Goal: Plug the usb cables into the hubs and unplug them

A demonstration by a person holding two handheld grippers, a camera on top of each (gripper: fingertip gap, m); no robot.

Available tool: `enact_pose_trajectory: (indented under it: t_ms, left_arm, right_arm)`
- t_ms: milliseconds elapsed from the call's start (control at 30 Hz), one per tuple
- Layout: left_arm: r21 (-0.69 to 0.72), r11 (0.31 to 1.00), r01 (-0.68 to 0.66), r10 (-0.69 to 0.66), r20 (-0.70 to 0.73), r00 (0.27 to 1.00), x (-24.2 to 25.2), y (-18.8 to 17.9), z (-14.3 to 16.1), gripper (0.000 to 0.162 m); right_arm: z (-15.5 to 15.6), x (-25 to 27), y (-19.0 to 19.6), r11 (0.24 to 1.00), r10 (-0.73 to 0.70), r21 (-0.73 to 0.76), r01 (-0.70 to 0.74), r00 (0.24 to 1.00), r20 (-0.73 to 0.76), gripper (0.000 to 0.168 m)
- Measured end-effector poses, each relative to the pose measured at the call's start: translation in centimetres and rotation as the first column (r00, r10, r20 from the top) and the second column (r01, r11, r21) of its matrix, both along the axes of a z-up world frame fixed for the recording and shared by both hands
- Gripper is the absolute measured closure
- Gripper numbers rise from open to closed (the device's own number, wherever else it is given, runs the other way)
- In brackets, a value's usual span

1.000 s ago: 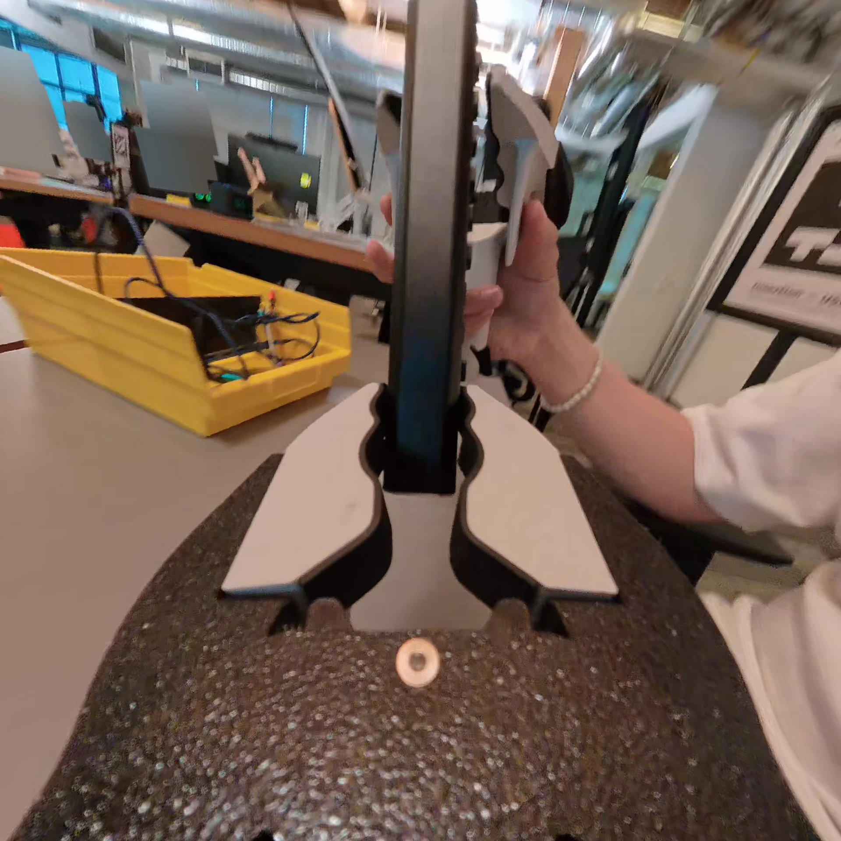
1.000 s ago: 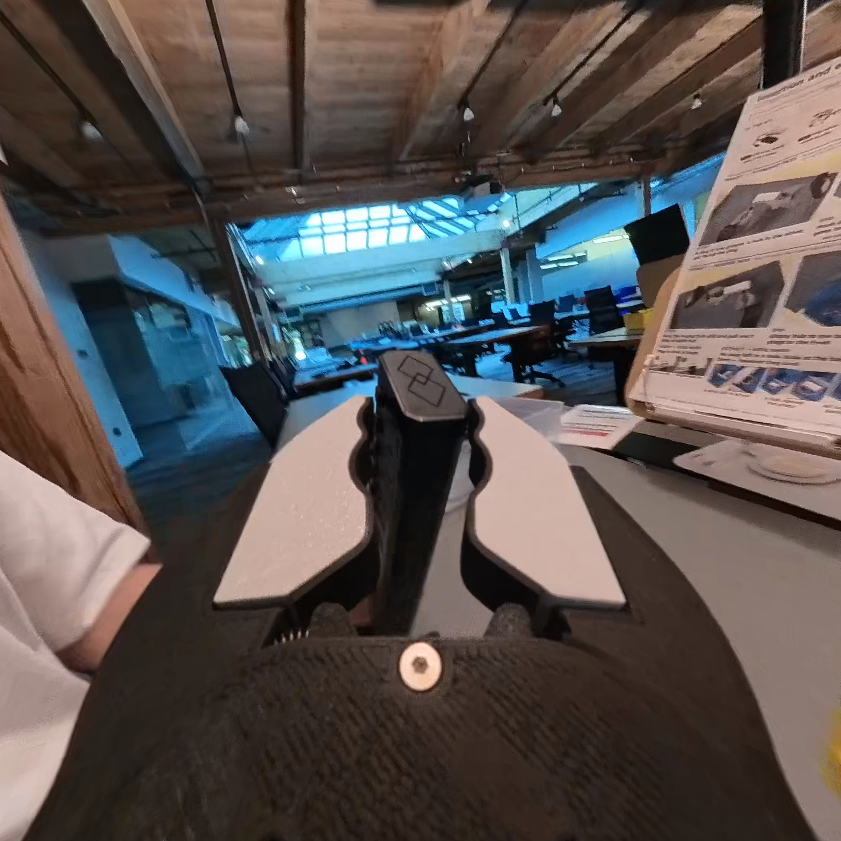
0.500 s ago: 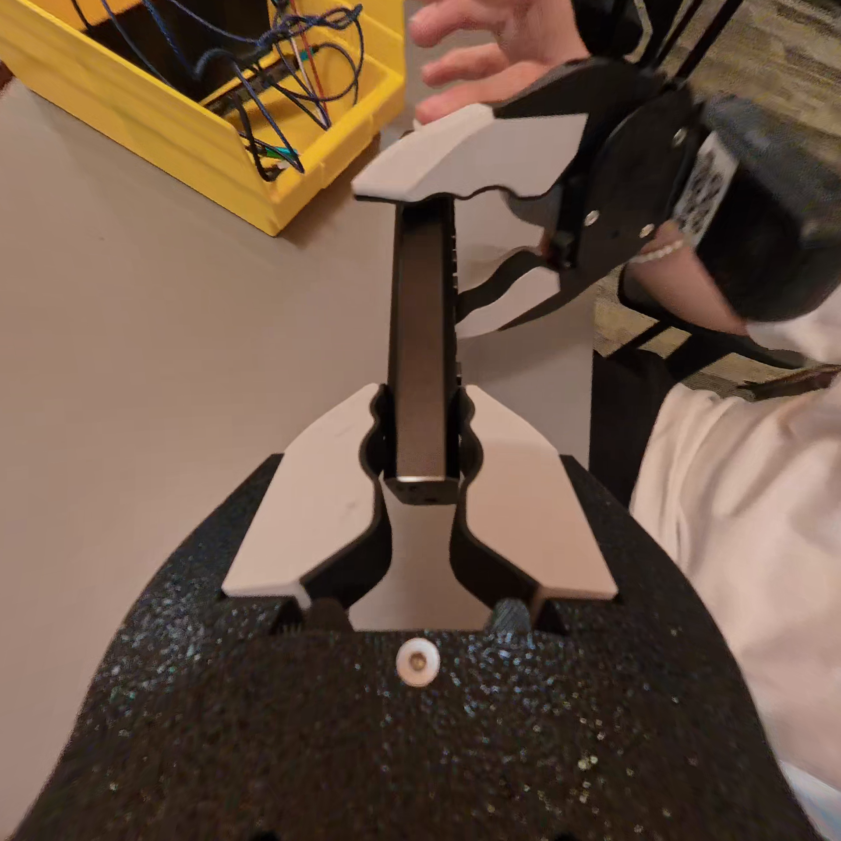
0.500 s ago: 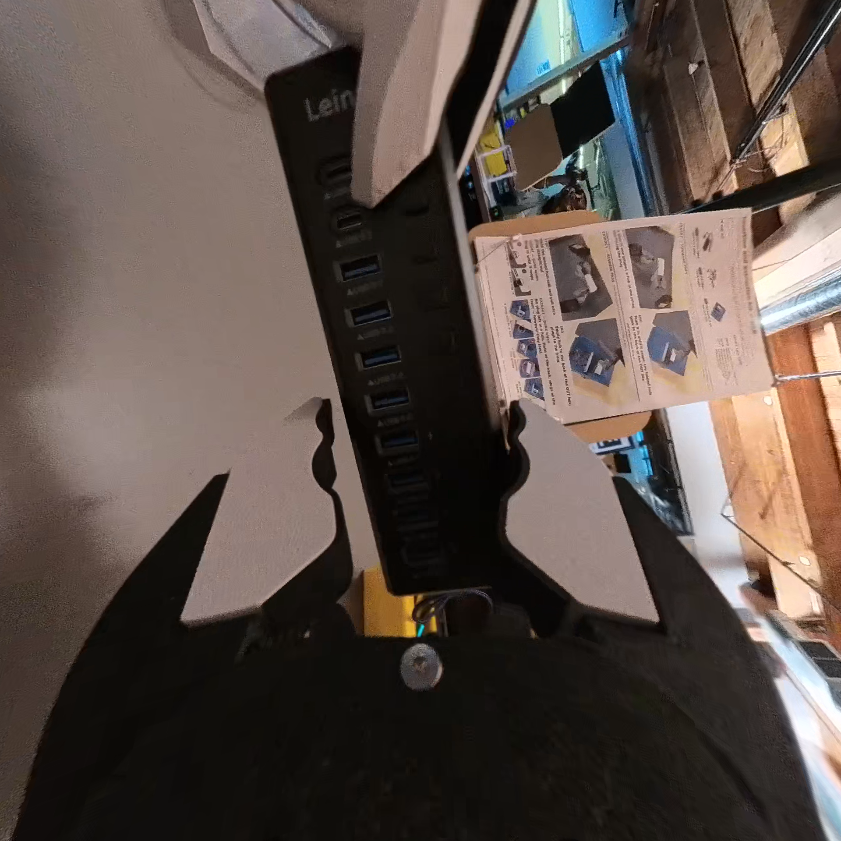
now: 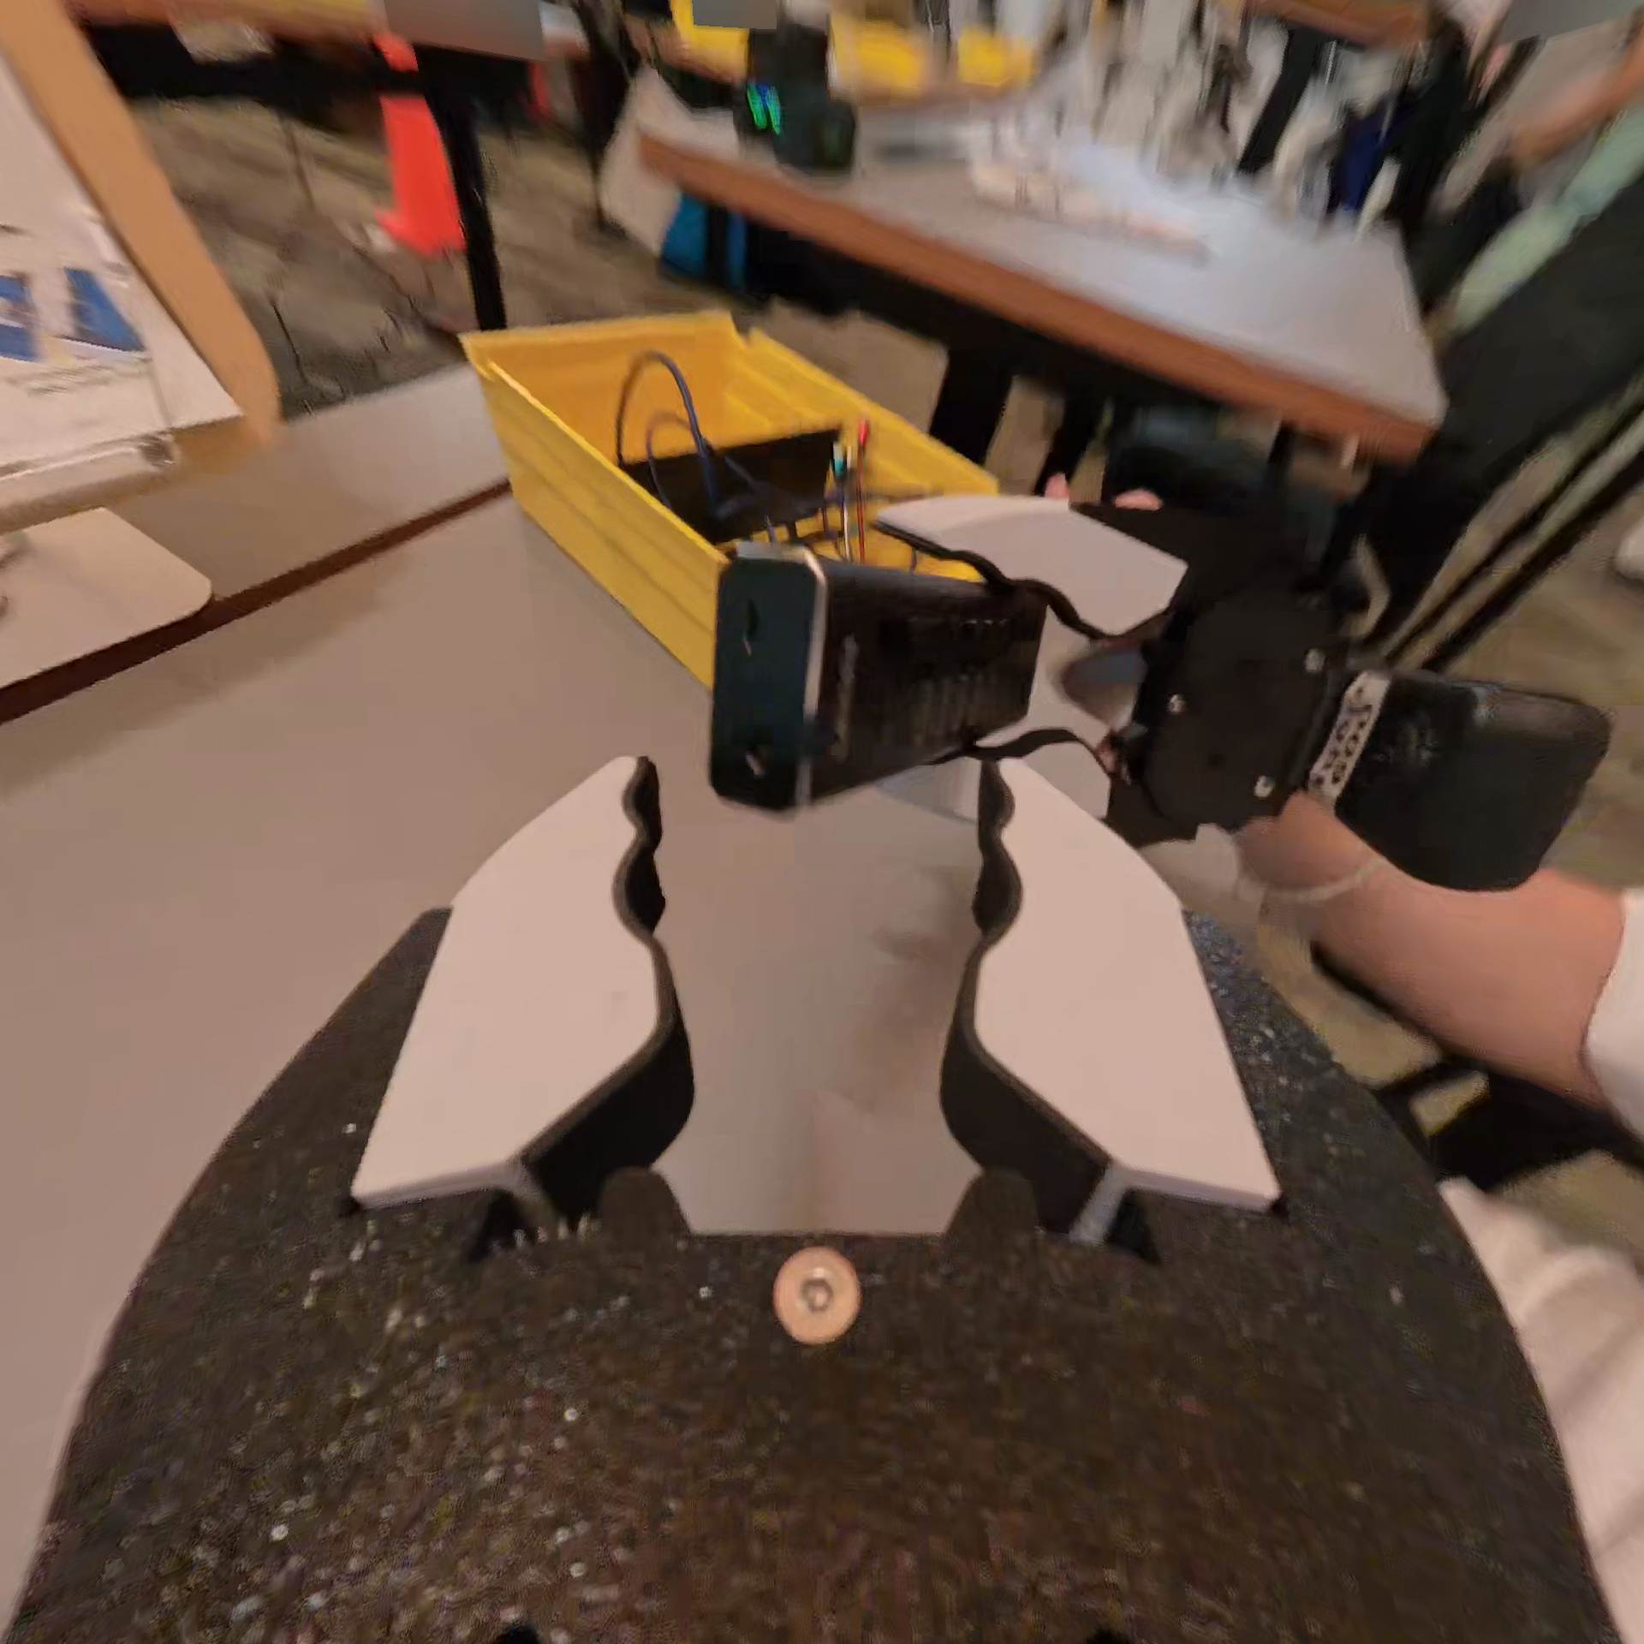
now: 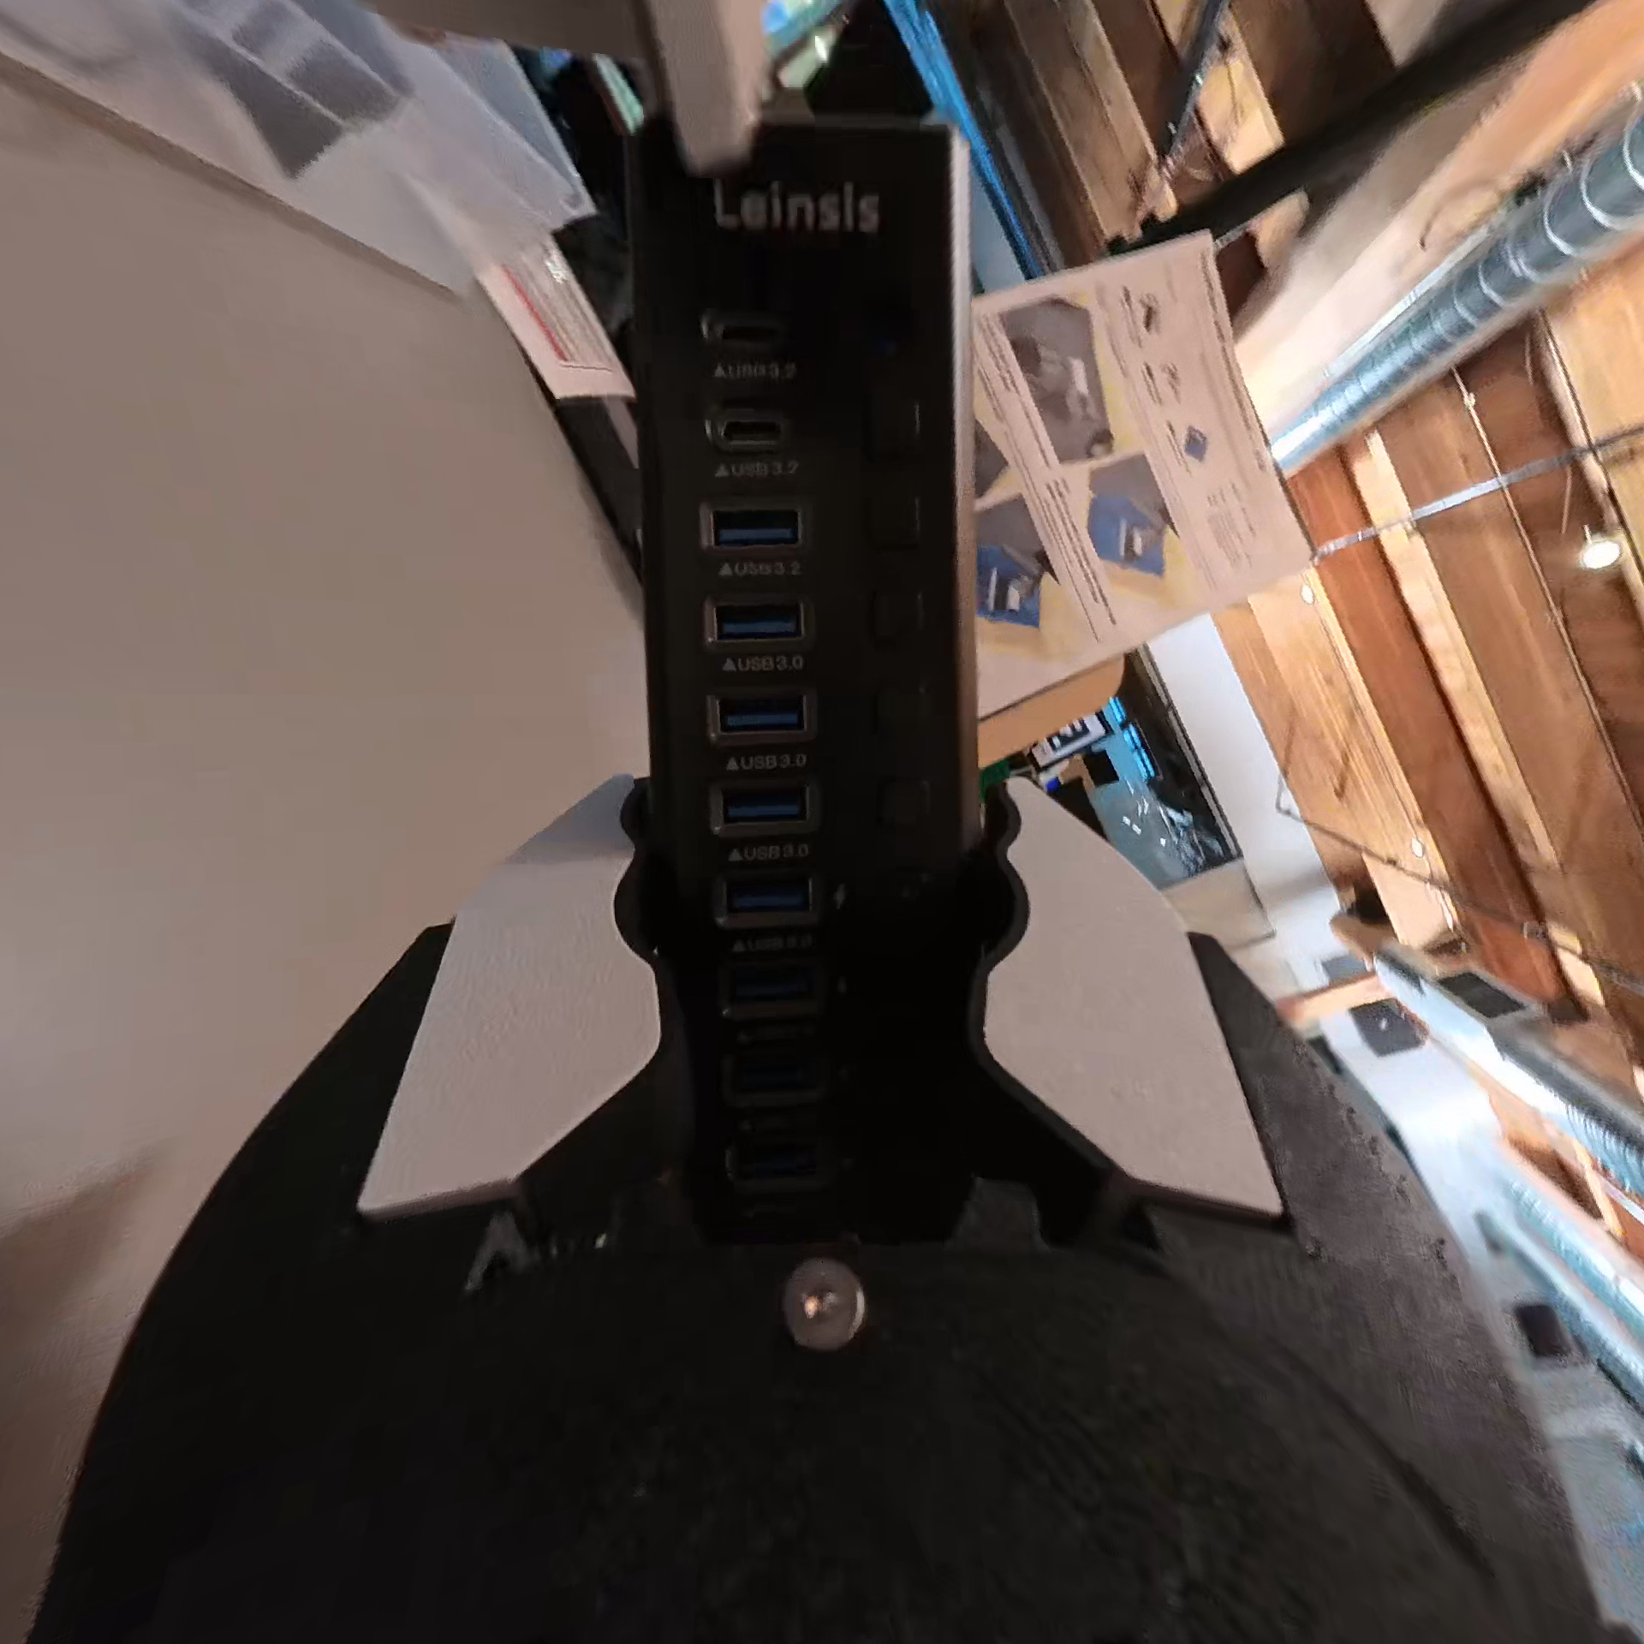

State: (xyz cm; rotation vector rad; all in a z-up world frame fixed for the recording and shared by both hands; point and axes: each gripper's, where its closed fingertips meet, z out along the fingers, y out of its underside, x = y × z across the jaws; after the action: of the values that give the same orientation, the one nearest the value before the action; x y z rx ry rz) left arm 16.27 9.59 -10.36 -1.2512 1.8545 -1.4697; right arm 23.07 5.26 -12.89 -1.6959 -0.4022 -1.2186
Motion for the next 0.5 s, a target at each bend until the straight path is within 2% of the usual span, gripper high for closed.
enact_pose_trajectory:
  t_ms: [100, 200, 267, 300, 333, 367, 400, 500]
  left_arm:
    - [-0.198, 0.98, -0.005, 0.022, 0.087, 0.996, -0.6, -0.8, -0.5, 0.094]
    - [-0.298, 0.953, 0.047, -0.028, 0.068, 0.997, -0.2, -2.4, -1.3, 0.092]
    - [-0.296, 0.955, -0.005, 0.024, 0.063, 0.998, 0.8, -1.7, -1.9, 0.106]
    - [-0.34, 0.941, -0.005, 0.032, 0.075, 0.997, 1.2, -1.5, -1.8, 0.112]
    - [-0.411, 0.912, 0.0, 0.037, 0.082, 0.996, 1.5, -1.4, -1.4, 0.108]
    - [-0.48, 0.877, -0.021, 0.059, 0.064, 0.996, 1.9, -1.1, -1.2, 0.095]
    - [-0.533, 0.846, -0.033, 0.067, 0.044, 0.997, 2.3, -0.9, -1.2, 0.089]
    - [-0.64, 0.764, 0.088, -0.014, 0.12, 0.993, 2.2, -1.8, 0.7, 0.106]
  right_arm:
    - [-0.1, 0.2, 0.2, 0.999, -0.016, 0.046, 0.02, 0.996, -0.083, 0.097]
    - [-0.6, -1.2, 1.5, 0.996, 0.042, 0.081, -0.029, 0.986, -0.158, 0.097]
    - [-0.9, -1.3, 1.8, 0.996, 0.036, 0.091, -0.016, 0.975, -0.218, 0.097]
    - [-0.7, -1.3, 1.7, 0.994, 0.047, 0.106, -0.023, 0.972, -0.232, 0.097]
    - [-0.5, -1.3, 1.5, 0.991, 0.063, 0.132, -0.03, 0.966, -0.252, 0.097]
    - [-0.2, -1.5, 1.4, 0.988, 0.079, 0.149, -0.04, 0.962, -0.263, 0.097]
    - [0.1, -1.6, 1.3, 0.988, 0.076, 0.148, -0.04, 0.966, -0.249, 0.097]
    - [-0.1, -2.6, 1.9, 0.991, 0.092, 0.117, -0.068, 0.973, -0.211, 0.097]
